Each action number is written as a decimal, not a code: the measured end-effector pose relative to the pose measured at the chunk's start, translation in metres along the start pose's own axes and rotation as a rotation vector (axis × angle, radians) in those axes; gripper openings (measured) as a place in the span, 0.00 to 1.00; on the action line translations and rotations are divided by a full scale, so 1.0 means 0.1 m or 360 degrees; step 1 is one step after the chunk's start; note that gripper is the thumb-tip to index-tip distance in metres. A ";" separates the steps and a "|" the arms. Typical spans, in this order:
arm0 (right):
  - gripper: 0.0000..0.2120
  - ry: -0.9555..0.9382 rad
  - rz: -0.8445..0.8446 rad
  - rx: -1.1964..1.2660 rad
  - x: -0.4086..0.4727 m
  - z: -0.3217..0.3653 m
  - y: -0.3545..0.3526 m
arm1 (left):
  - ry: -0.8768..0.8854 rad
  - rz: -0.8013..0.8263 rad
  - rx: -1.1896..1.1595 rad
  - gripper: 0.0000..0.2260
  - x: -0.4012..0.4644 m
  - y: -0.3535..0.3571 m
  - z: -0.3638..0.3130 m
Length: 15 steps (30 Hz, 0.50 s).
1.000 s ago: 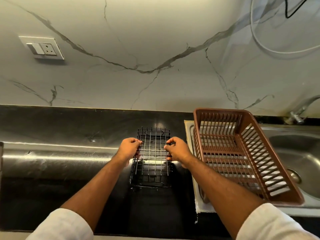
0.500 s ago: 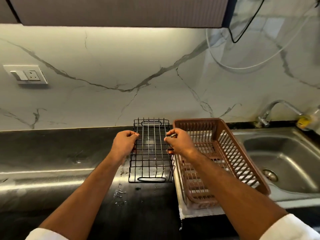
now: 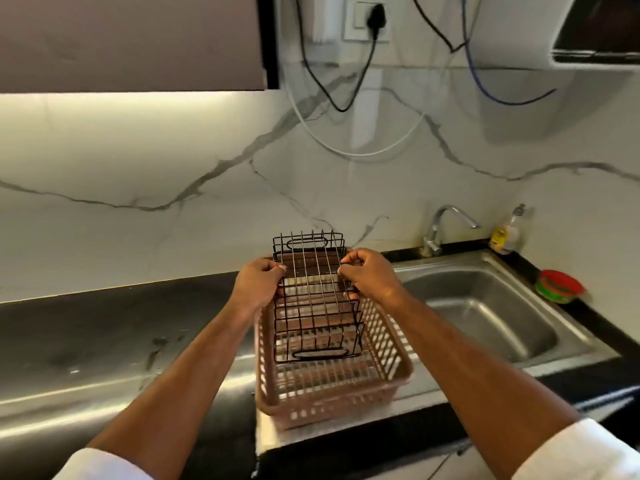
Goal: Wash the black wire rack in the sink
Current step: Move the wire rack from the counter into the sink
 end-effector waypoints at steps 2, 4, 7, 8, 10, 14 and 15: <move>0.05 0.0031 -0.0031 -0.0018 0.04 -0.21 -0.35 | 0.0004 0.0019 0.0029 0.09 -0.08 0.39 -0.01; 0.05 0.0080 -0.0062 -0.0034 0.08 -0.45 -0.71 | -0.0004 0.0029 0.0056 0.08 -0.16 0.80 -0.02; 0.05 0.0109 -0.0077 -0.0080 0.12 -0.72 -1.17 | -0.0046 0.0051 0.0014 0.06 -0.27 1.34 0.00; 0.05 0.0128 -0.0089 -0.0086 0.15 -0.83 -1.31 | -0.0060 0.0064 0.0022 0.06 -0.29 1.52 0.00; 0.05 0.0170 -0.0113 -0.0102 0.22 -1.04 -1.56 | -0.0089 0.0087 0.0029 0.06 -0.31 1.86 0.03; 0.04 0.0216 -0.0169 -0.0150 0.44 -1.42 -1.95 | -0.0147 0.0134 -0.0059 0.05 -0.26 2.47 0.12; 0.04 0.0227 -0.0185 -0.0163 0.51 -1.51 -2.04 | -0.0159 0.0144 -0.0056 0.05 -0.22 2.60 0.14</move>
Point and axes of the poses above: each hand's wrist, its own x-axis towards the middle knuckle, its own y-axis out of the palm, z = x × y, the point moved 9 cm from there along x, towards the middle knuckle, and after that the axes turned 7 degrees about -x, right-handed, at the moved point
